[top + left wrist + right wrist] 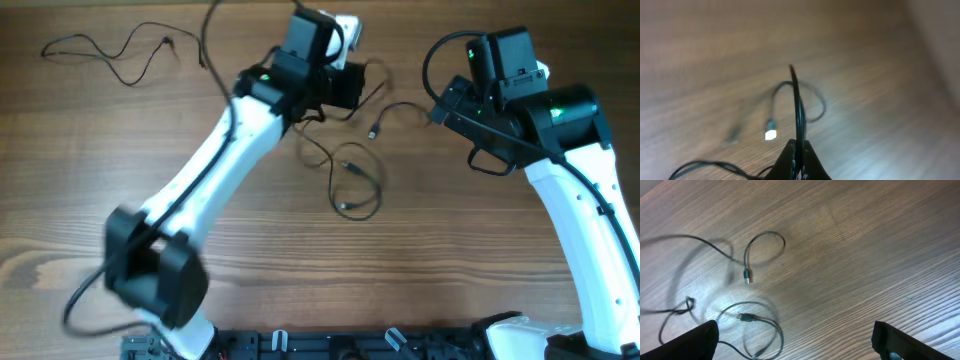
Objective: Untangle cables
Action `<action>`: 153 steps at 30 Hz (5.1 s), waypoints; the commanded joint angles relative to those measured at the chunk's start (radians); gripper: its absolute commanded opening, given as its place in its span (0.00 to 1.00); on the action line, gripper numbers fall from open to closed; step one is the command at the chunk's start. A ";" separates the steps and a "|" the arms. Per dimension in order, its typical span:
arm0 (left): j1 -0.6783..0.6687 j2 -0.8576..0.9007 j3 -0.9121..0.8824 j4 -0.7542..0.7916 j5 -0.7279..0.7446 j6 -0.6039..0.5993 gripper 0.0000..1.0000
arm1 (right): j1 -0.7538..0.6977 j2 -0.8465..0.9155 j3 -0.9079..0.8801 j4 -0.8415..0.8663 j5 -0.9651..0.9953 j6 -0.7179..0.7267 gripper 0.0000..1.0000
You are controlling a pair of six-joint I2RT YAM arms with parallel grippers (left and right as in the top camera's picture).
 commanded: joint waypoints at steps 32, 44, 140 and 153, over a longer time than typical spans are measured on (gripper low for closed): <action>0.005 -0.404 0.005 0.504 -0.155 -0.583 0.04 | 0.178 0.176 -0.005 0.343 -0.683 -0.613 0.89; 0.099 -0.403 0.005 0.389 -0.252 -0.571 0.04 | 0.177 0.118 0.000 0.362 -0.554 -0.603 0.21; 1.098 -0.168 0.005 -0.082 0.013 -0.122 0.04 | -0.256 -0.062 0.068 0.204 -0.167 -0.169 0.04; 1.285 0.090 0.005 0.215 -0.247 -0.125 0.21 | -0.256 -0.062 0.068 0.195 -0.219 -0.167 0.04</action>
